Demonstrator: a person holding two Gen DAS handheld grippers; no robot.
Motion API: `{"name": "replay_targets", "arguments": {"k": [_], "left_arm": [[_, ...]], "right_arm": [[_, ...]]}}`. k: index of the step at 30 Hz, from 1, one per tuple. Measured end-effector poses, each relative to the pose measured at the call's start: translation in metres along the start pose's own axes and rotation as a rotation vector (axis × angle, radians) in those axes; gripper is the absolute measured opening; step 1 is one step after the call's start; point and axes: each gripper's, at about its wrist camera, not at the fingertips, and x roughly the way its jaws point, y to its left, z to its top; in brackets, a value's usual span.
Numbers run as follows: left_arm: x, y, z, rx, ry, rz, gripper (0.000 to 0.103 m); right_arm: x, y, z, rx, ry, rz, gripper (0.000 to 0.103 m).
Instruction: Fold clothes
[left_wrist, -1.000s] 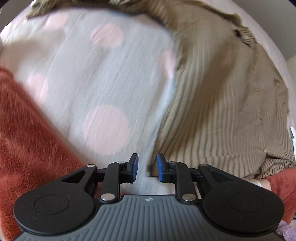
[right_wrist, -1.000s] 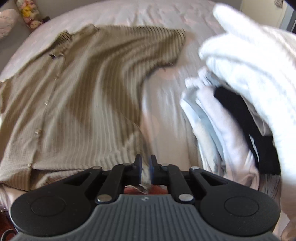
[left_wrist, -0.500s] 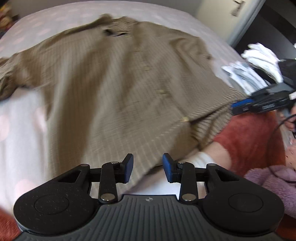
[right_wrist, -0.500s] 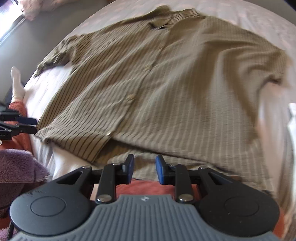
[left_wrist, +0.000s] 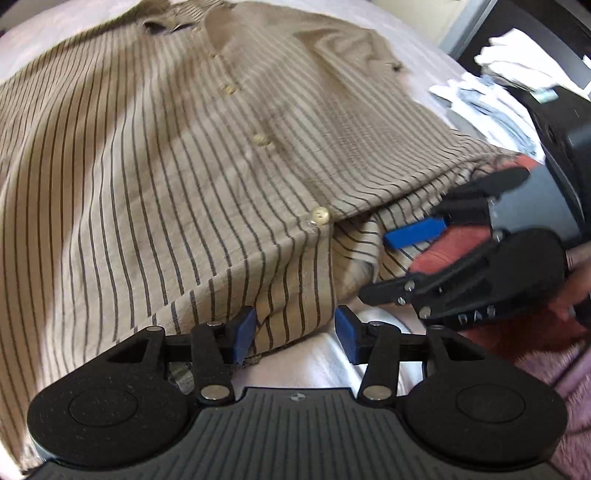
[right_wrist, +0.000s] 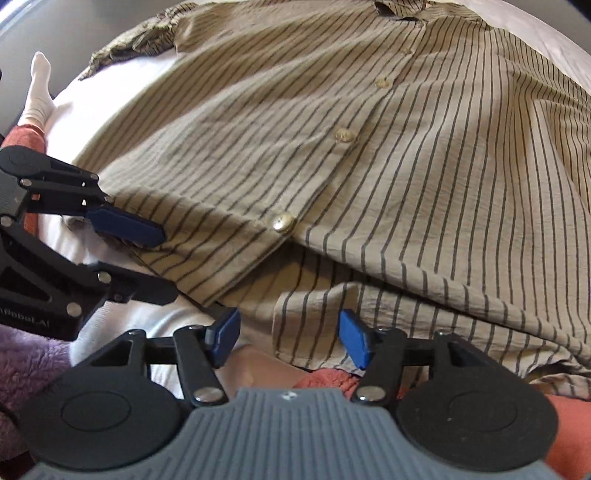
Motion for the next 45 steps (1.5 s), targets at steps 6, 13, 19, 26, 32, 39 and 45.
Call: {"name": "replay_targets", "arguments": {"k": [6,13,19,26,32,39,45], "left_arm": [[0.014,0.005,-0.001,-0.065,-0.005,0.002,0.051],[0.013,0.0,-0.002,-0.066,-0.017,0.004,0.051],[0.008,-0.004,-0.004,-0.05,-0.028,-0.001,0.053],[0.003,-0.009,-0.007,-0.033,-0.036,0.0,0.055],[-0.003,-0.01,-0.009,-0.02,-0.044,0.012,0.055],[-0.004,-0.017,-0.009,-0.002,-0.054,0.036,0.055],[-0.001,-0.017,-0.012,0.005,-0.057,0.029,0.055]], "right_arm": [[0.002,-0.009,-0.005,0.046,-0.02,-0.006,0.02],[-0.025,-0.01,-0.003,0.053,-0.067,0.02,0.005],[-0.052,0.001,-0.004,0.014,-0.03,0.09,0.005],[-0.041,0.006,-0.023,0.113,-0.025,0.133,0.012],[-0.055,0.004,-0.042,0.209,-0.103,0.217,0.016],[-0.071,-0.011,-0.056,0.295,-0.299,0.081,0.03],[-0.07,-0.022,-0.058,0.327,-0.348,0.046,0.03]]}}
